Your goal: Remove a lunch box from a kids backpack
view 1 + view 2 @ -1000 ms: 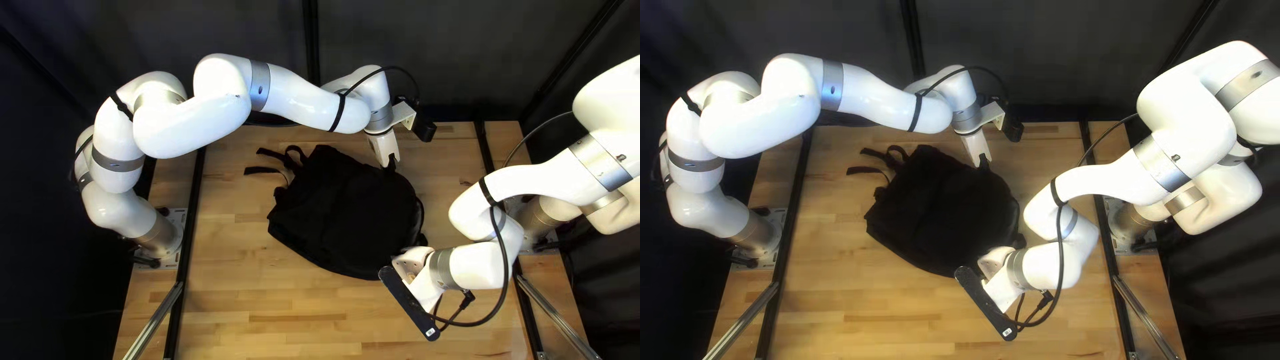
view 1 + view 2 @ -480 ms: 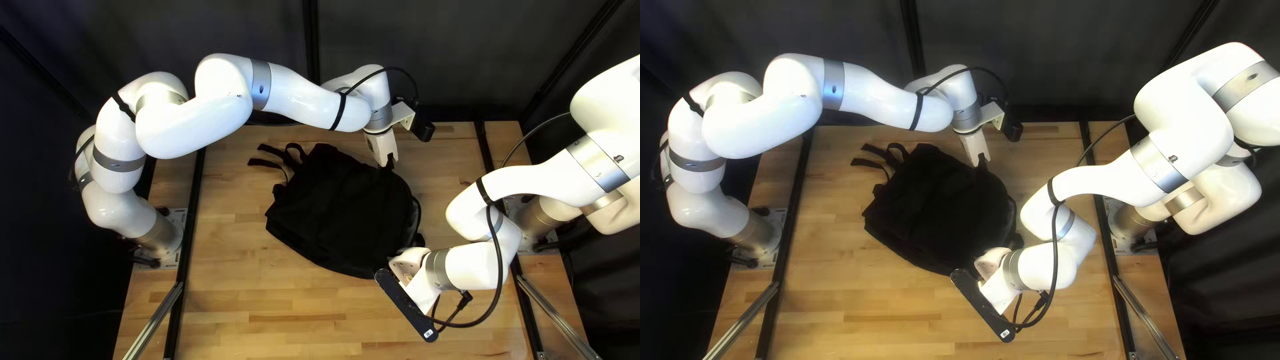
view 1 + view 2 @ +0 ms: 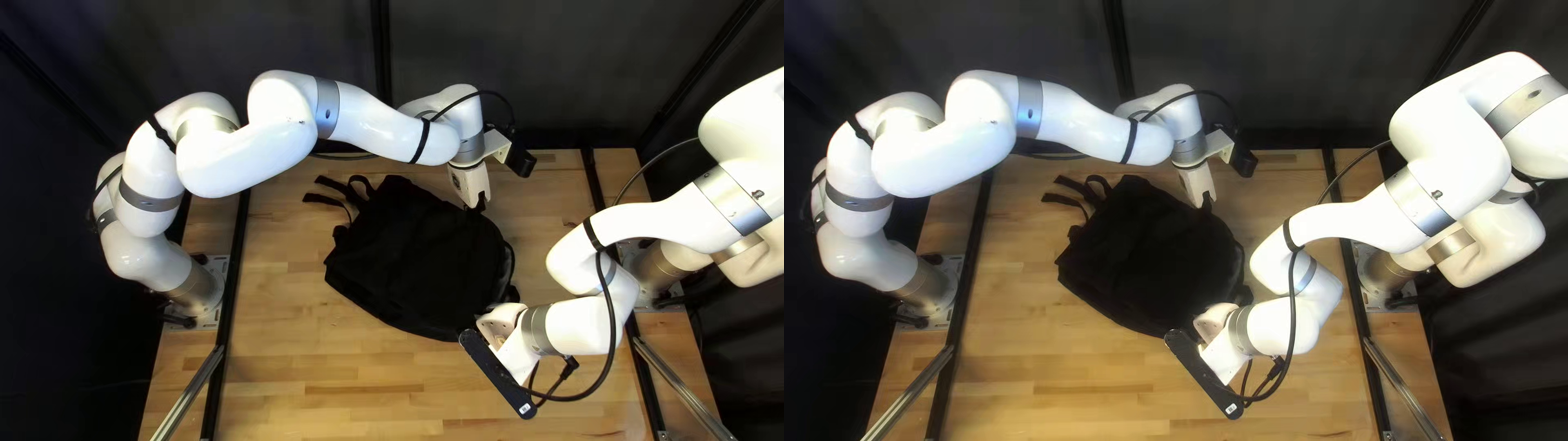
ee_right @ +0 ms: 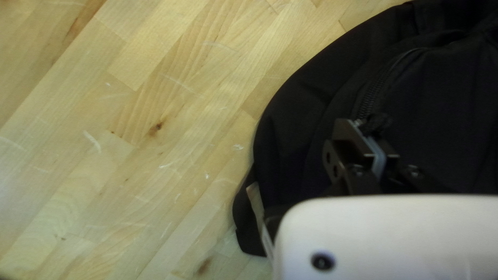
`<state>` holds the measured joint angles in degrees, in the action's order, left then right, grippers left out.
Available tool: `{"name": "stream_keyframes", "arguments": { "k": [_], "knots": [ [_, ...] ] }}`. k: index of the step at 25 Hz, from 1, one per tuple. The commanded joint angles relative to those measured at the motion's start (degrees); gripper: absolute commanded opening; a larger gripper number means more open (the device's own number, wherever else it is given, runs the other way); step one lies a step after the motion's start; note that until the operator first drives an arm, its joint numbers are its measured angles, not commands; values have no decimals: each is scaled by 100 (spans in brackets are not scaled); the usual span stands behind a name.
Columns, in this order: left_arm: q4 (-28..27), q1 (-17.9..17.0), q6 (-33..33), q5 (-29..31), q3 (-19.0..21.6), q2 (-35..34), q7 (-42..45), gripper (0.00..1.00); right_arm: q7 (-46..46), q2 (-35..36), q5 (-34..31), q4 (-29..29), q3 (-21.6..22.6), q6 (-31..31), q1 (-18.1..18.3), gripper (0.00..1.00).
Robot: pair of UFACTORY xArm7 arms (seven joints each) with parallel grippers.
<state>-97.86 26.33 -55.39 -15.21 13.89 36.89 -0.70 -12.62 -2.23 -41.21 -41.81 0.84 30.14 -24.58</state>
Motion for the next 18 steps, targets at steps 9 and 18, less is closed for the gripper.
{"name": "stream_keyframes", "arguments": {
  "k": [9, 18],
  "knots": [
    [-186, -69, -139, 11, 4, 31, 145, 0, 279, 873, 157, -737, -11, 27, 67, 0],
    [-119, -55, -74, -42, 29, 24, 128, 0, 860, 1430, 512, -1500, 48, 286, 148, 0]
  ]
}}
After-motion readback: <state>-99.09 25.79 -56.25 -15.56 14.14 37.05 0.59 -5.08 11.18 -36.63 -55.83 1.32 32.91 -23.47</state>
